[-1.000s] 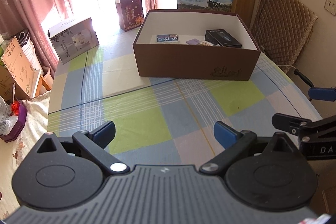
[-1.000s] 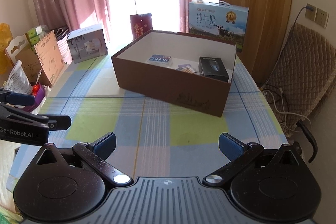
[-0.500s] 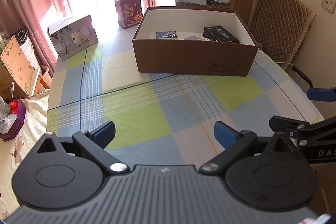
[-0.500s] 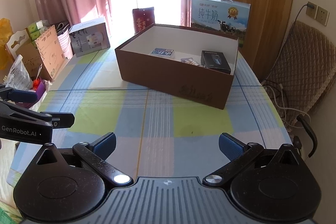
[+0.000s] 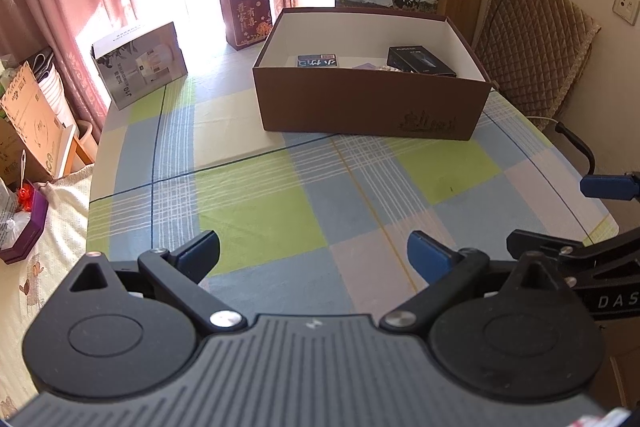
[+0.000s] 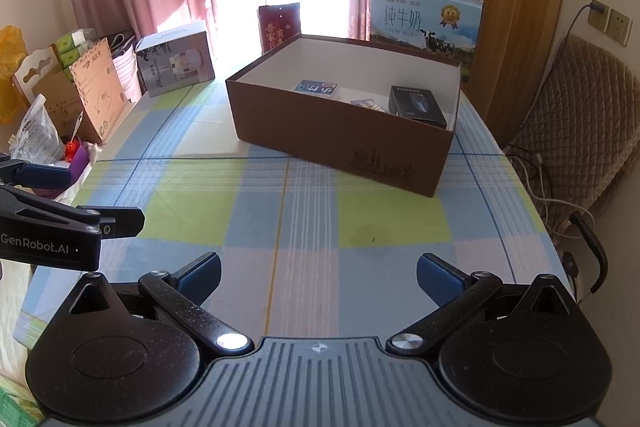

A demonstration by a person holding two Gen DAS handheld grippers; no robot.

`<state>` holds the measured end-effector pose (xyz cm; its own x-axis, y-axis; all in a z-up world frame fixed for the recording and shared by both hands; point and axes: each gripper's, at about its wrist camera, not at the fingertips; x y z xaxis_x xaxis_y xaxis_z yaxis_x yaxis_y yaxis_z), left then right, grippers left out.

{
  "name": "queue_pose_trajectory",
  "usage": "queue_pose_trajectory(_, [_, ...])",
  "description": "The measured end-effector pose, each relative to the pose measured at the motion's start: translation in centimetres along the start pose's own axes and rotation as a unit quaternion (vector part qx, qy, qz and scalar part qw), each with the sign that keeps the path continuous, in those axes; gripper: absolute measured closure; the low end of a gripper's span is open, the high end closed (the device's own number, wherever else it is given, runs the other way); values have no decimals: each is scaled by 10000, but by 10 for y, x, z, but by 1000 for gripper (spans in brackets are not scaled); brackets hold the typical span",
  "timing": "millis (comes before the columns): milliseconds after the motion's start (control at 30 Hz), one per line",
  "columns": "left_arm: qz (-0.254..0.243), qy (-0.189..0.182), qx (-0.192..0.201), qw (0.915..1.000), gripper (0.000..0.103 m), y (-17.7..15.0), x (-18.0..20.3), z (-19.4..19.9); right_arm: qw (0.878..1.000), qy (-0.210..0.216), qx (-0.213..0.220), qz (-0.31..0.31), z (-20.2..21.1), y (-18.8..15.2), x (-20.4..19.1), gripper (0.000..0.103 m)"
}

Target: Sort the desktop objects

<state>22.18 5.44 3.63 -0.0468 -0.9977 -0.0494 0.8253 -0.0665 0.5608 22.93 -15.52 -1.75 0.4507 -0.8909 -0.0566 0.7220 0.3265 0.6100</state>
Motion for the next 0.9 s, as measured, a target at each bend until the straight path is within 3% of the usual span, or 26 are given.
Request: queue_pose_trajectory(900, [-78, -56, -57, 9999, 4, 26, 32, -20, 9998, 53, -150, -77, -11, 12, 39, 2])
Point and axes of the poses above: each gripper's, at about its wrist camera, not at the fingertips, and z roughly against the way its jaws point, x to its right, y to its top, and after that the axes turned 6 degrees about -x, right-handed
